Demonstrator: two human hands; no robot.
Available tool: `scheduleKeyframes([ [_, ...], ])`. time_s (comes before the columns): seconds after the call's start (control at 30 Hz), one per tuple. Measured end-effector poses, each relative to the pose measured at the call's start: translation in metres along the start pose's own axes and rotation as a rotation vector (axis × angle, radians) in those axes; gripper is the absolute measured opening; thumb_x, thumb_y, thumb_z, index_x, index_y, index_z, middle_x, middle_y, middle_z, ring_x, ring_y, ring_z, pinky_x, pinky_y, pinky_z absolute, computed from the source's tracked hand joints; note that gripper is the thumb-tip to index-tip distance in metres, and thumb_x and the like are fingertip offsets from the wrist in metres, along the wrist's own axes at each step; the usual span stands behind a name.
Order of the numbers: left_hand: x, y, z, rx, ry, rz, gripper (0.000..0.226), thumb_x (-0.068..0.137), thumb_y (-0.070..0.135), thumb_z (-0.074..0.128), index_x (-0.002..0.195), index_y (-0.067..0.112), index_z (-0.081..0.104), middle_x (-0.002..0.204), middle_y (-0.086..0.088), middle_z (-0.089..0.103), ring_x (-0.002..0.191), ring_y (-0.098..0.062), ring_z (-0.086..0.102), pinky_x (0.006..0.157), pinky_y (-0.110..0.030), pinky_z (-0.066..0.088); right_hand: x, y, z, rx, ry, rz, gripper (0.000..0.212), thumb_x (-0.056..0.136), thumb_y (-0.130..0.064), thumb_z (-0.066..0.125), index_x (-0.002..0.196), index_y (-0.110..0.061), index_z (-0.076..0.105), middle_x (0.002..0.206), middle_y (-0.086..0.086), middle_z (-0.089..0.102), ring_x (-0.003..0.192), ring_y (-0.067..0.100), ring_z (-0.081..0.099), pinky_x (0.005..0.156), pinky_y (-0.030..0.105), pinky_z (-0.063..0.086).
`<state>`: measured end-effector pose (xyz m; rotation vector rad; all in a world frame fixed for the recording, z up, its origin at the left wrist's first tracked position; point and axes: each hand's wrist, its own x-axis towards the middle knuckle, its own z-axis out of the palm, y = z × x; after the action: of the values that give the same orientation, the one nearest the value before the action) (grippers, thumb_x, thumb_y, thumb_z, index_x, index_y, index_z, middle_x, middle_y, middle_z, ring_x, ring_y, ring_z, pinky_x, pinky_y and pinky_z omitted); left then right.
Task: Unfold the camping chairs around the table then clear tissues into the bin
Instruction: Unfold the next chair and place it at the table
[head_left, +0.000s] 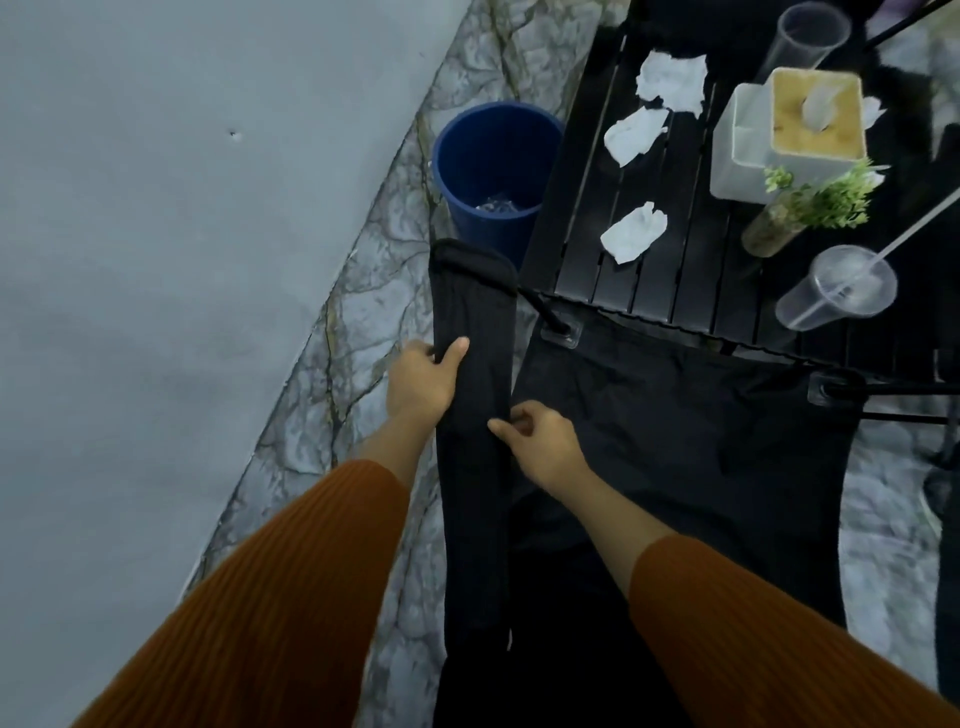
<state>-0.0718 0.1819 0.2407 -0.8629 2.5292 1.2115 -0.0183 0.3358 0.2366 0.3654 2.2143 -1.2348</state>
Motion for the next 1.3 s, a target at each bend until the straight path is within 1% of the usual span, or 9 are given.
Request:
scheduleKeyframes([
  [0.07, -0.012, -0.001, -0.012, 0.134, -0.017, 0.035, 0.065, 0.088, 0.059, 0.051, 0.124, 0.005, 0.056, 0.118, -0.013, 0.065, 0.109, -0.031, 0.061, 0.093, -0.045, 0.051, -0.011, 0.003, -0.017, -0.111, -0.070, 0.007, 0.049, 0.088, -0.044, 0.063, 0.126, -0.012, 0.054, 0.119, 0.009, 0.063, 0.109, 0.023, 0.060, 0.092, 0.035, 0.051],
  [0.13, -0.024, 0.000, -0.023, 0.309, -0.060, 0.102, 0.058, 0.092, 0.053, 0.048, 0.123, 0.005, 0.055, 0.121, -0.016, 0.063, 0.111, -0.034, 0.059, 0.094, -0.046, 0.050, -0.023, 0.001, -0.036, -0.222, -0.121, 0.018, 0.057, 0.089, -0.045, 0.061, 0.135, -0.015, 0.047, 0.131, 0.010, 0.057, 0.118, 0.025, 0.056, 0.096, 0.035, 0.049],
  [0.2, -0.038, 0.007, -0.037, 0.480, -0.118, 0.170, 0.050, 0.093, 0.048, 0.048, 0.122, 0.007, 0.054, 0.123, -0.016, 0.062, 0.113, -0.034, 0.058, 0.095, -0.046, 0.049, -0.036, -0.005, -0.054, -0.351, -0.154, 0.013, 0.058, 0.089, -0.043, 0.061, 0.138, -0.017, 0.042, 0.137, 0.010, 0.052, 0.123, 0.027, 0.052, 0.099, 0.040, 0.048],
  [0.33, -0.072, 0.032, -0.072, 0.706, -0.183, 0.237, 0.051, 0.096, 0.042, 0.047, 0.134, 0.009, 0.045, 0.136, -0.014, 0.052, 0.123, -0.032, 0.051, 0.104, -0.043, 0.041, -0.067, -0.038, -0.086, -0.565, -0.123, -0.067, 0.054, 0.093, -0.037, 0.056, 0.139, -0.016, 0.039, 0.140, 0.011, 0.046, 0.126, 0.029, 0.046, 0.102, 0.044, 0.045],
  [0.47, -0.111, 0.058, -0.115, 0.777, -0.228, 0.299, 0.056, 0.094, 0.043, 0.049, 0.141, 0.013, 0.038, 0.143, -0.012, 0.046, 0.130, -0.030, 0.045, 0.109, -0.045, 0.036, -0.108, -0.080, -0.110, -0.689, -0.046, -0.164, 0.051, 0.094, -0.035, 0.054, 0.139, -0.017, 0.039, 0.141, 0.010, 0.045, 0.129, 0.030, 0.041, 0.102, 0.046, 0.043],
  [0.57, -0.145, 0.072, -0.151, 0.813, -0.241, 0.295, 0.059, 0.094, 0.042, 0.048, 0.146, 0.016, 0.033, 0.150, -0.010, 0.039, 0.137, -0.029, 0.037, 0.114, -0.046, 0.030, -0.144, -0.111, -0.124, -0.747, -0.001, -0.219, 0.049, 0.094, -0.033, 0.054, 0.138, -0.015, 0.040, 0.140, 0.011, 0.045, 0.129, 0.031, 0.042, 0.102, 0.046, 0.043],
  [0.83, -0.198, 0.114, -0.248, 0.817, -0.136, 0.294, 0.057, 0.094, 0.042, 0.047, 0.145, 0.019, 0.035, 0.150, -0.007, 0.040, 0.136, -0.026, 0.037, 0.111, -0.044, 0.027, -0.216, -0.189, -0.139, -0.782, 0.112, -0.354, 0.046, 0.093, -0.033, 0.054, 0.134, -0.015, 0.043, 0.137, 0.010, 0.048, 0.127, 0.031, 0.043, 0.104, 0.045, 0.040],
  [1.07, -0.185, 0.147, -0.325, 0.789, -0.063, 0.352, 0.059, 0.096, 0.042, 0.046, 0.146, 0.016, 0.031, 0.152, -0.009, 0.037, 0.140, -0.027, 0.032, 0.115, -0.046, 0.023, -0.229, -0.265, -0.126, -0.755, 0.178, -0.412, 0.050, 0.093, -0.032, 0.054, 0.138, -0.014, 0.040, 0.139, 0.009, 0.047, 0.127, 0.030, 0.043, 0.104, 0.045, 0.040],
  [1.3, -0.131, 0.143, -0.384, 0.846, -0.099, 0.412, 0.066, 0.096, 0.046, 0.046, 0.150, 0.016, 0.024, 0.156, -0.009, 0.031, 0.144, -0.028, 0.029, 0.116, -0.046, 0.023, -0.219, -0.319, -0.085, -0.678, 0.224, -0.345, 0.048, 0.095, -0.030, 0.052, 0.138, -0.013, 0.039, 0.139, 0.011, 0.045, 0.125, 0.032, 0.043, 0.101, 0.047, 0.042],
])
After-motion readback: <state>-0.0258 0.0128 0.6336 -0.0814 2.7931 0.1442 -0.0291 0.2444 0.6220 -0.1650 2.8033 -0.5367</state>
